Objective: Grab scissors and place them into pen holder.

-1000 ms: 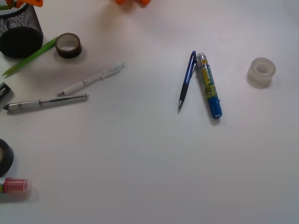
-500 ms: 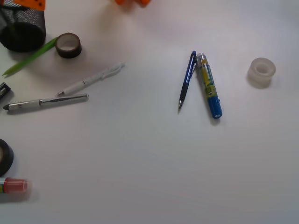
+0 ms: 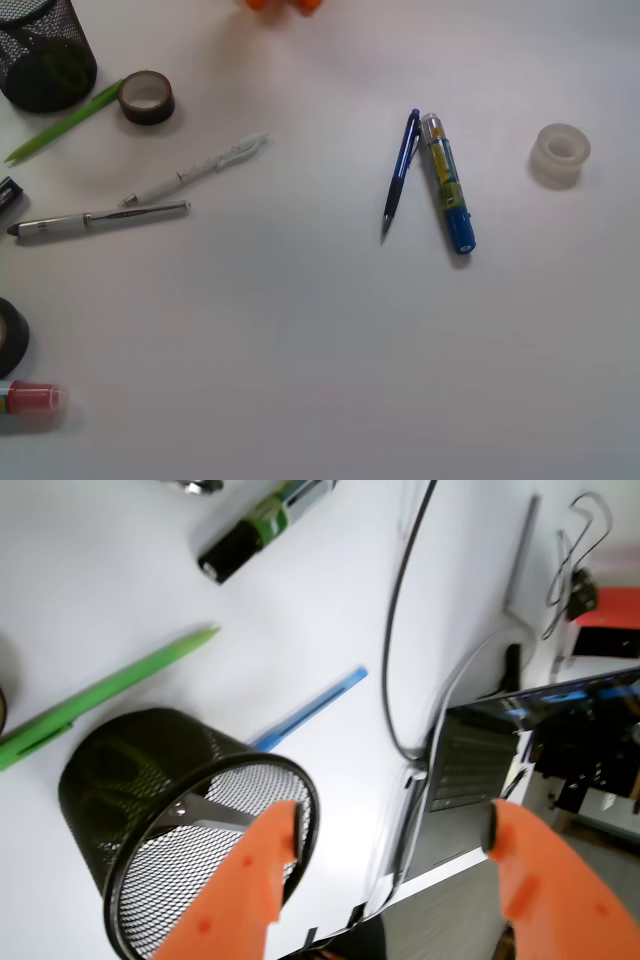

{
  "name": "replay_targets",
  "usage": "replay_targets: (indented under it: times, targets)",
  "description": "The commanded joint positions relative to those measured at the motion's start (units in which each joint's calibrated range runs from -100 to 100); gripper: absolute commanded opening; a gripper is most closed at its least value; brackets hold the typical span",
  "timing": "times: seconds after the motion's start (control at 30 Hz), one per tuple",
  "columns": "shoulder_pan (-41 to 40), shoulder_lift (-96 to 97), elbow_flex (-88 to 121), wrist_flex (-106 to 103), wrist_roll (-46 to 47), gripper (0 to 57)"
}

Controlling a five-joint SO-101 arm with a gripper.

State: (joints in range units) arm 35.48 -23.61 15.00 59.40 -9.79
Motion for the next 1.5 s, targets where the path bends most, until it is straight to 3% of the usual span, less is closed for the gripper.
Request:
replay_targets:
  times: [0.0, 0.23, 0.37, 0.7, 0.93, 1.2, 1.27, 1.4, 1.47]
  targets:
    - [-5.3, -1.2, -11.7, 7.1, 1.5, 20.9]
    - [-31.3, -14.5, -16.5, 19.7, 9.9, 21.0]
    - [-39.7, -33.6, -6.1, 20.9, 8.7, 21.0]
    - [-39.9, -75.4, 51.4, 1.3, 4.3, 20.8]
    - [-39.6, -74.7, 71.0, -2.7, 2.2, 20.7]
    - [-33.9, -75.5, 83.5, -4.5, 0.7, 20.2]
    - [-33.6, -75.5, 83.4, -4.4, 0.7, 15.6]
    - [-33.9, -75.5, 83.3, -4.1, 0.8, 0.0]
    - [-34.2, -75.5, 83.1, -3.5, 2.2, 0.2]
